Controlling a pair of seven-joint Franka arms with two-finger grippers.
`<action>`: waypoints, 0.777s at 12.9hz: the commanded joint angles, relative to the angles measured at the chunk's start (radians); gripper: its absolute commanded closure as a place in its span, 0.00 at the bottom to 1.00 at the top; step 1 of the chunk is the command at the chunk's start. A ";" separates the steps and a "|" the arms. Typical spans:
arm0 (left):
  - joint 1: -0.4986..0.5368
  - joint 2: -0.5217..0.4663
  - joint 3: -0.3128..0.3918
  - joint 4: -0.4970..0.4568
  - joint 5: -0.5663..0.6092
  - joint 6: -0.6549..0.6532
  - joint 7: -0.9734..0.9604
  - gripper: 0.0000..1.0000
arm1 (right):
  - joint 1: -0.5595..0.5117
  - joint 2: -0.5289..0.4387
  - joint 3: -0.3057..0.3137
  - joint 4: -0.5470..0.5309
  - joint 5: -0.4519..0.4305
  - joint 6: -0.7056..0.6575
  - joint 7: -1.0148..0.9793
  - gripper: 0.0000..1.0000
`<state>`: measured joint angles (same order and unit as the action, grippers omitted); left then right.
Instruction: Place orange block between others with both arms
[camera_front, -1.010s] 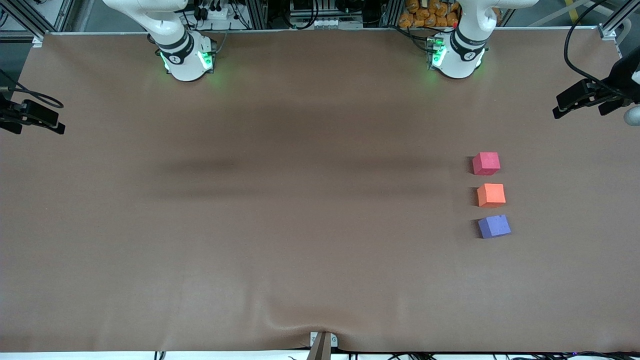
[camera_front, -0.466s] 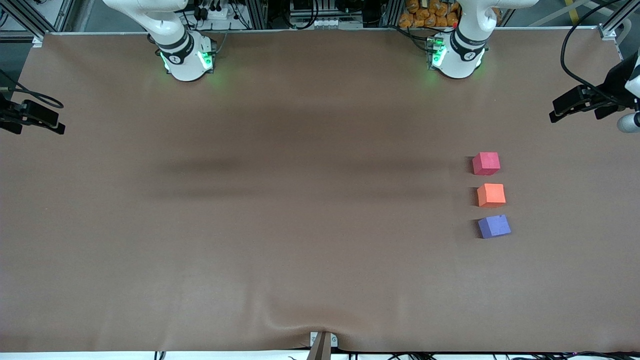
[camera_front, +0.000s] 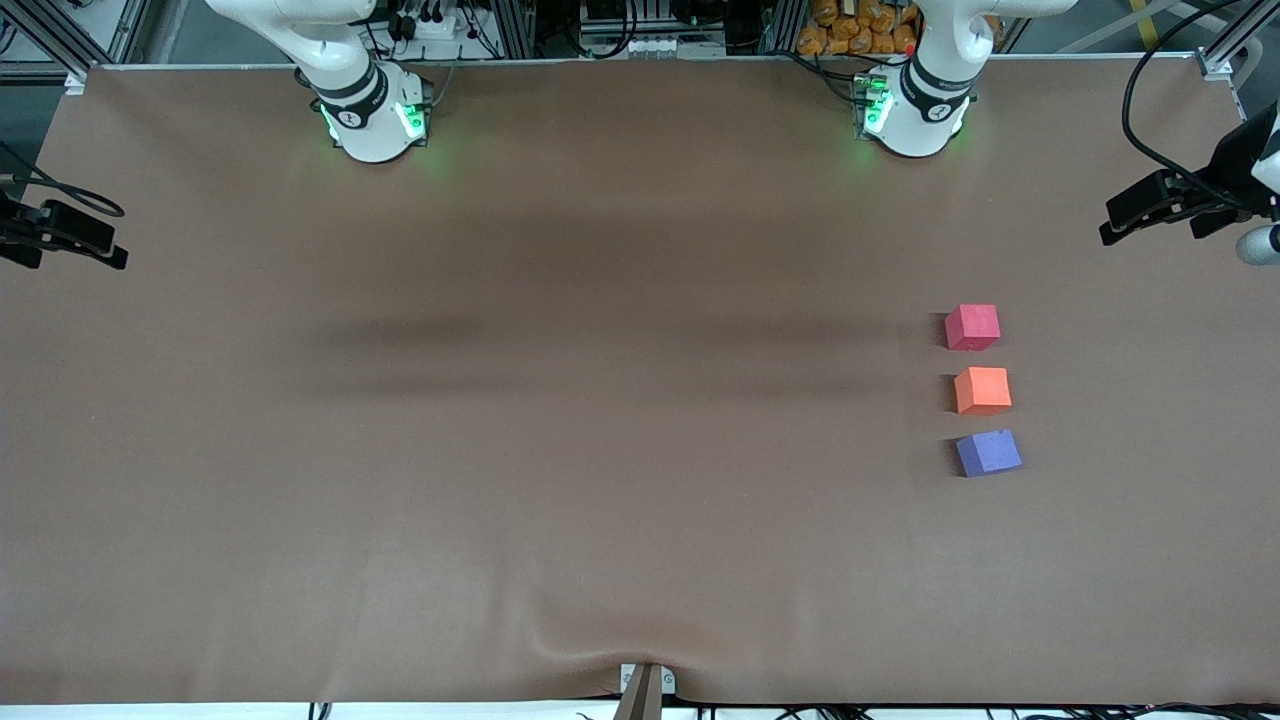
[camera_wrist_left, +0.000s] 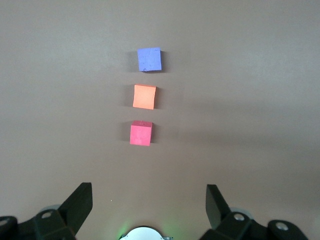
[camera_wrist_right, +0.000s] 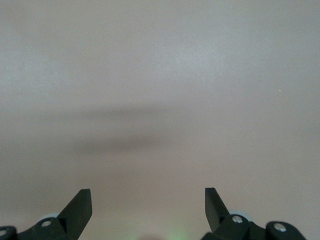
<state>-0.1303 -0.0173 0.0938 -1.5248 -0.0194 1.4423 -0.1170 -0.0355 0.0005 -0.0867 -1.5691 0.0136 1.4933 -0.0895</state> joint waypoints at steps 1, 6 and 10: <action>0.003 0.004 -0.002 0.017 -0.002 -0.006 -0.001 0.00 | -0.014 -0.002 0.005 0.003 0.008 0.004 -0.013 0.00; -0.006 0.004 -0.003 0.020 0.035 -0.005 -0.001 0.00 | -0.012 -0.002 0.004 0.001 0.008 0.004 -0.013 0.00; -0.008 0.004 -0.003 0.023 0.036 -0.005 -0.003 0.00 | -0.012 -0.002 0.004 0.001 0.008 0.004 -0.013 0.00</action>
<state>-0.1338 -0.0173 0.0924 -1.5200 -0.0074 1.4423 -0.1170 -0.0361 0.0005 -0.0868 -1.5691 0.0136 1.4936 -0.0895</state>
